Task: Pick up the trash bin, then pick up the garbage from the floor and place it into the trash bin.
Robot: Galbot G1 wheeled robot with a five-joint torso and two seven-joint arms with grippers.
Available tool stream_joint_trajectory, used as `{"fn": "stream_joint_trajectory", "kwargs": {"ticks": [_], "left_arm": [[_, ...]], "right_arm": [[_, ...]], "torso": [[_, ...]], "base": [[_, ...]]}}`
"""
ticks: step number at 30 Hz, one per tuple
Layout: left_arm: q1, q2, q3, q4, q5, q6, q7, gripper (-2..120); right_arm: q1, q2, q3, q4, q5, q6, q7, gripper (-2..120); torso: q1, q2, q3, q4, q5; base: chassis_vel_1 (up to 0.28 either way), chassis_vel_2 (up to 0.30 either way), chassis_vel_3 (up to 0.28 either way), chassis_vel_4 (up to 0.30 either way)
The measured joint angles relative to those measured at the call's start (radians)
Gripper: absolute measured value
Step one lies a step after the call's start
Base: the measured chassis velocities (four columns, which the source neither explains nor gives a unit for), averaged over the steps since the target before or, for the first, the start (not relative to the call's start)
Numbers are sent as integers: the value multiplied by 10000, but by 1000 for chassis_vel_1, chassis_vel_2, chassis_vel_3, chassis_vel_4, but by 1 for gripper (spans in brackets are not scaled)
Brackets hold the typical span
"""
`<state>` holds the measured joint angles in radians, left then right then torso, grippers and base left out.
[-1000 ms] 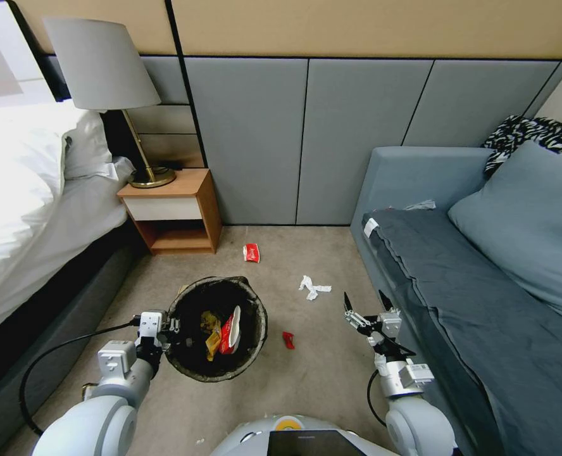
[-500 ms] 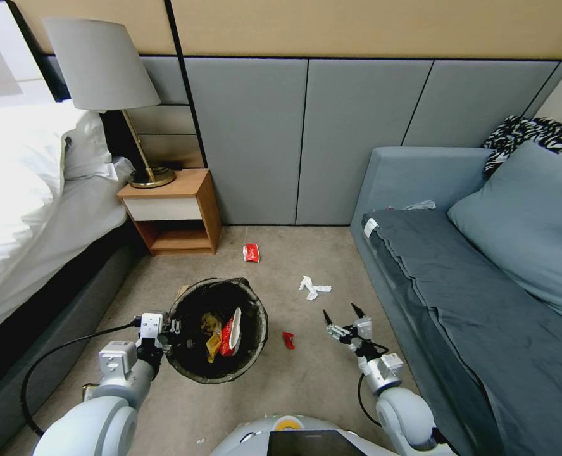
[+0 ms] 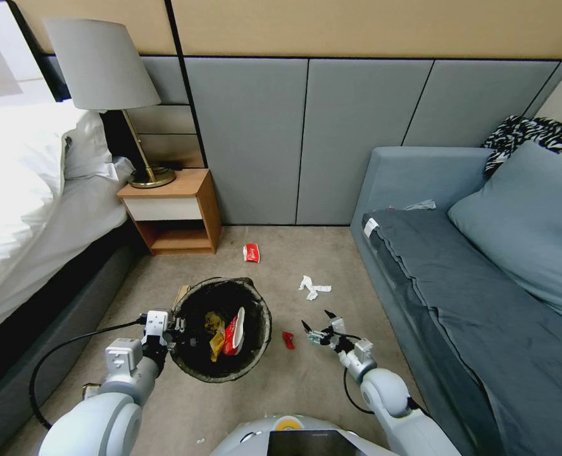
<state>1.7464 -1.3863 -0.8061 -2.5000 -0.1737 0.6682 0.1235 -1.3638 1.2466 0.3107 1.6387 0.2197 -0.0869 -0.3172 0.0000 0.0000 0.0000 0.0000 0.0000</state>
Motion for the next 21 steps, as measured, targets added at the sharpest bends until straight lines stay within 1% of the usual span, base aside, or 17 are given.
{"fn": "stream_joint_trajectory", "kwargs": {"ticks": [1, 2, 3, 4, 6, 7, 9, 10, 13, 21], "left_arm": [[17, -4, 4, 0, 1, 0, 1, 1], [17, -4, 4, 0, 1, 0, 1, 1], [20, -10, 19, 0, 9, 0, 1, 1], [20, -25, 62, 0, 44, -3, 2, 1], [19, -48, 133, 0, 106, -3, 4, 1], [19, -48, 133, 0, 106, -3, 4, 1], [31, -67, 201, 0, 180, -5, 5, 1], [31, -67, 201, 0, 180, -5, 5, 1], [61, -61, 220, 0, 214, -5, 6, 1], [26, -2, 265, 0, 226, -3, 12, 1]], "right_arm": [[154, 58, -20, -425, -112, 215, -472, 100], [154, 58, -20, -425, -112, 215, -472, 100], [258, 110, -25, -719, -186, 462, -788, 100], [461, 228, -26, -1250, -385, 935, -1236, 100], [774, 399, -3, -1945, -612, 1465, -1758, 100], [774, 399, -3, -1945, -612, 1465, -1758, 100], [1113, 593, 16, -2649, -671, 1853, -2023, 100], [1113, 593, 16, -2649, -671, 1853, -2023, 100], [1389, 782, 86, -3276, -871, 2140, -2129, 100], [1704, 1092, 111, -3854, -1318, 2324, -2173, 100]], "torso": [[0, 0, 0, 0, -1], [0, 0, 0, 0, -1], [0, 0, 0, 0, -1], [0, 0, 0, 0, 1], [0, 0, 0, 1, 1], [0, 0, 0, 1, 1], [0, 0, 0, 1, 1], [0, 0, 0, 1, 1], [0, 0, 0, 1, 0], [0, 0, 0, 0, 0]], "base": [[0, 0, 0, 0], [0, 0, 0, 0], [0, 0, 0, 0], [0, 0, 0, 0], [0, 0, 0, 0], [0, 0, 0, 0], [0, 0, 0, 0], [0, 0, 0, 0], [0, 0, 0, 0], [0, 0, 0, 0]]}}
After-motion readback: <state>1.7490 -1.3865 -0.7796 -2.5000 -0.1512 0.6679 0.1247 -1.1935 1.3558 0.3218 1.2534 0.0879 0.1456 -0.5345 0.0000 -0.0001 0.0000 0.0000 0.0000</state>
